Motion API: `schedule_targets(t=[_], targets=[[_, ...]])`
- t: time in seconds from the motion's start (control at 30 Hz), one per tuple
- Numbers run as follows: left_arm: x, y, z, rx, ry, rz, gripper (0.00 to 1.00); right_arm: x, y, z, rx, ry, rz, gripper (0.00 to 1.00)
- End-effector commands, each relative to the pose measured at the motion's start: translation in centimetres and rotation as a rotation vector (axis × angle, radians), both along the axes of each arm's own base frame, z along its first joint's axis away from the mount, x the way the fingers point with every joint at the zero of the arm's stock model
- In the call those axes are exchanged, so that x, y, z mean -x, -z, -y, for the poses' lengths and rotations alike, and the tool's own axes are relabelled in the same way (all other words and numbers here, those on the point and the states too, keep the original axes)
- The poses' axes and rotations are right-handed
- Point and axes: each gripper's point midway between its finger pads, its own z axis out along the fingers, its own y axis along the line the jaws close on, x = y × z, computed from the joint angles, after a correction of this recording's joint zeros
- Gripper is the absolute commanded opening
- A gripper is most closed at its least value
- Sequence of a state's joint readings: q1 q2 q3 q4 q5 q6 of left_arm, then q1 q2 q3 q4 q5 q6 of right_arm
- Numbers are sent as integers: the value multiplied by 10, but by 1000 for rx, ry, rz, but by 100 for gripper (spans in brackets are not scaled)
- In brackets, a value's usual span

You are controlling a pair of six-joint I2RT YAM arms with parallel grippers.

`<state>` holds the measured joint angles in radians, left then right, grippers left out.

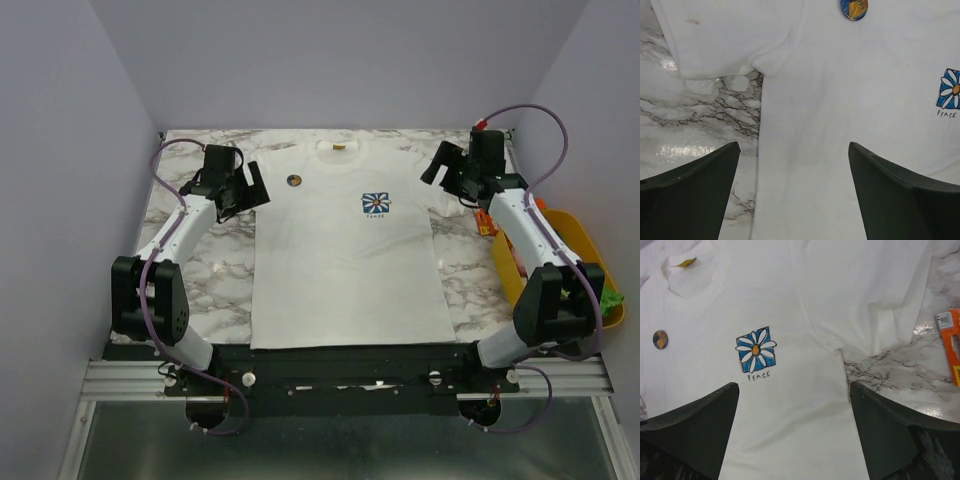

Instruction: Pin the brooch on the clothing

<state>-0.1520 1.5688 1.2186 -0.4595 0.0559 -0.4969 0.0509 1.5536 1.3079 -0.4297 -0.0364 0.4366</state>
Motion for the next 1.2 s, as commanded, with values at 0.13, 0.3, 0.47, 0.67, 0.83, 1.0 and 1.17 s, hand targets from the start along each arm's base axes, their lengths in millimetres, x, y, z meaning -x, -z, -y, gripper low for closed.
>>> schedule_targets(t=[0.13, 0.3, 0.47, 0.67, 0.83, 1.0, 1.17], targets=[[6, -30, -5, -25, 3, 87, 99, 28, -5, -60, 44, -254, 127, 100], [8, -54, -3, -1, 21, 197, 99, 52, -26, -86, -16, -391, 268, 100], [12, -84, 4, 47, 46, 333, 99, 76, -73, -93, -8, -471, 440, 100], [25, -147, 2, 110, 24, 586, 99, 98, -127, -97, -8, -527, 600, 100], [43, -200, -2, 123, 21, 752, 99, 106, -155, -101, -36, -544, 657, 100], [59, -233, -9, 121, -1, 849, 99, 109, -177, -99, -49, -521, 698, 100], [69, -245, -13, 106, 2, 896, 99, 109, -190, -96, -44, -507, 720, 100]])
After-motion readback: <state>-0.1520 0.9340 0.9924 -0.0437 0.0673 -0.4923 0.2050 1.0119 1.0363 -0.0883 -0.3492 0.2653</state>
